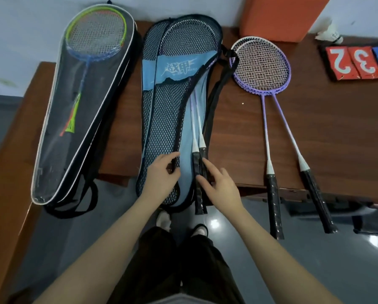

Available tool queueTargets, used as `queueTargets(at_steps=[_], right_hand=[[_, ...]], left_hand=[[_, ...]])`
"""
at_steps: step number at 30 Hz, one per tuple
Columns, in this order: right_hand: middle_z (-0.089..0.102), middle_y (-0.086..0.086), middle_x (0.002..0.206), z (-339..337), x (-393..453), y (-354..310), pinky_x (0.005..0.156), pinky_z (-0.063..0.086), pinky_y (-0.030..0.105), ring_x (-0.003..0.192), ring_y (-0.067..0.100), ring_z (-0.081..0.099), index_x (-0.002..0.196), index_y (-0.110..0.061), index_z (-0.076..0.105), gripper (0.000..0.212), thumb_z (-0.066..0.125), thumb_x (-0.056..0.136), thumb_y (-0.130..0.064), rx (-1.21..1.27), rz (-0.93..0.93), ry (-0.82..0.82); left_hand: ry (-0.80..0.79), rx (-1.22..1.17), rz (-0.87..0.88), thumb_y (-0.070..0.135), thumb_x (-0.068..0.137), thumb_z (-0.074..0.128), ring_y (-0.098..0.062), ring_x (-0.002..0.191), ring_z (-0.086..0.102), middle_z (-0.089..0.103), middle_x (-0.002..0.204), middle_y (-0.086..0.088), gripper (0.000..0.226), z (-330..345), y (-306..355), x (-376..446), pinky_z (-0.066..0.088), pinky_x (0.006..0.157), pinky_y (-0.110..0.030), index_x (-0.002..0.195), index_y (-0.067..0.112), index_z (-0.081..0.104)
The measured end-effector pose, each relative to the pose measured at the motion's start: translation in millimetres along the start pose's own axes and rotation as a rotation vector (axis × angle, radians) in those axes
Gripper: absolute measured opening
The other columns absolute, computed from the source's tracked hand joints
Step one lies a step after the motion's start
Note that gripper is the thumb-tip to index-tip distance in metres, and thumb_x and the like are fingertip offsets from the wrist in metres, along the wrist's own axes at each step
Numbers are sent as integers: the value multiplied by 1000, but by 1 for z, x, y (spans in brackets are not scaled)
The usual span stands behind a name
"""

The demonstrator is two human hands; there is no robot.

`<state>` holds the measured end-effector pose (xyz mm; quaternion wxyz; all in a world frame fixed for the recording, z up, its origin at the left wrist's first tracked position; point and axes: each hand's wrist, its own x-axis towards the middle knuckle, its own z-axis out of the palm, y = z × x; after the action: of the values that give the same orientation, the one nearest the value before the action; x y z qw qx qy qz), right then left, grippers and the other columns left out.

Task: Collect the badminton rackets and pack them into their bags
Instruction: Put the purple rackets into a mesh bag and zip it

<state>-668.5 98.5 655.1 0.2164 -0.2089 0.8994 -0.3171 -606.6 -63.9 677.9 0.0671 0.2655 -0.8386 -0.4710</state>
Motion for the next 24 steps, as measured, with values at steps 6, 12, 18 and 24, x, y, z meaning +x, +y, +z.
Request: queueTargets(at_steps=[6,12,18,24], right_hand=[[53,-3,127,8,-22,3,92,48,39,113,15,53,131,-24,37,60,65,82,-44,243,149,-13],[47,0,120,11,-34,-17,84,51,36,96,17,57,136,-33,37,60,65,83,-42,147,97,29],[21,-7,137,19,-51,-21,108,31,28,128,11,31,139,-41,26,93,82,68,-28,254,18,-196],[24,-8,138,32,-61,-30,109,28,22,128,-1,26,127,-30,50,64,81,71,-28,254,-24,-45]], left_hand=[[-108,15,-27,4,84,60,-11,94,52,52,105,0,45,-9,-12,-3,38,86,-15,127,15,55],[-180,87,67,11,88,59,-11,90,49,48,100,3,44,-9,-15,-5,38,84,-20,131,14,50],[-127,-131,-55,8,85,64,-14,87,58,58,101,-1,43,-31,-23,0,43,81,-15,126,19,56],[-167,-105,-31,7,85,62,-16,81,57,56,97,-1,43,-41,-27,-6,49,81,-19,125,20,56]])
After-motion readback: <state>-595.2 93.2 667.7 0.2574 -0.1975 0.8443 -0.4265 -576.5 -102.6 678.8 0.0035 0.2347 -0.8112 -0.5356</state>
